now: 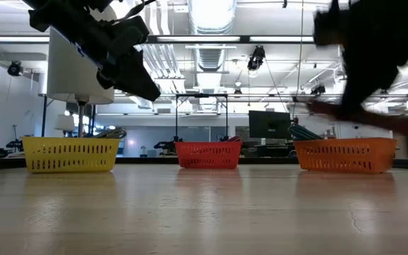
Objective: Pick & Place USB Port
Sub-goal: Put the pink charger cable into the red bin
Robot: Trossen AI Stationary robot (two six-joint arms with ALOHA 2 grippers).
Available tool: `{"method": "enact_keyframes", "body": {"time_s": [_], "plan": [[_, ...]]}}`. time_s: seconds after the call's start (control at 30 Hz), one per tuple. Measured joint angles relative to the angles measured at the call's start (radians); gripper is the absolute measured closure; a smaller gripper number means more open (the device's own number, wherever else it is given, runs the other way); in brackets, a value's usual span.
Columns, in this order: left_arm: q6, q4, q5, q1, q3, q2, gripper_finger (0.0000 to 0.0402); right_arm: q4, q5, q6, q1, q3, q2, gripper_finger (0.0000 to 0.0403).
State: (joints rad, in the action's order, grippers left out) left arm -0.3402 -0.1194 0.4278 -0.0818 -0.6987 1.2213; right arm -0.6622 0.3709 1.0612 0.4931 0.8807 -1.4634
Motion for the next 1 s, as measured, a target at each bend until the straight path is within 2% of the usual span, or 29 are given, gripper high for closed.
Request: {"method": "enact_keyframes", "body": {"time_s": [0.23, 0.33, 0.4, 0.53, 0.67, 0.77, 0.87, 1.0], "plan": [[0.004, 0.024, -0.028, 0.0, 0.0, 0.0, 0.0264, 0.053, 0.282, -0.294, 0.0, 0.061, 0.169, 0.0383], [0.056, 0.08, -0.099, 0.0, 0.0, 0.0, 0.0264, 0.177, 0.425, -0.425, -0.001, 0.021, 0.243, 0.0383], [0.104, 0.149, -0.166, 0.0, 0.0, 0.003, 0.0264, 0.308, 0.479, -0.531, -0.006, -0.029, 0.276, 0.0383], [0.18, 0.349, -0.261, 0.0, 0.0, 0.037, 0.0264, 0.705, 0.482, -0.745, -0.023, -0.162, 0.298, 0.0383], [0.212, 0.552, -0.265, 0.0, 0.0, 0.123, 0.0264, 1.17, 0.388, -0.954, -0.046, -0.283, 0.258, 0.0383], [0.213, 0.69, -0.29, 0.0, 0.0, 0.216, 0.0264, 1.443, 0.319, -1.048, -0.064, -0.341, 0.211, 0.0383], [0.215, 0.834, -0.374, 0.0, -0.007, 0.303, 0.0264, 1.577, 0.305, -1.067, -0.081, -0.367, 0.168, 0.0383], [0.209, 1.008, -0.473, 0.0, -0.041, 0.392, 0.0264, 1.585, 0.302, -1.026, -0.092, -0.365, 0.124, 0.0383]]}}
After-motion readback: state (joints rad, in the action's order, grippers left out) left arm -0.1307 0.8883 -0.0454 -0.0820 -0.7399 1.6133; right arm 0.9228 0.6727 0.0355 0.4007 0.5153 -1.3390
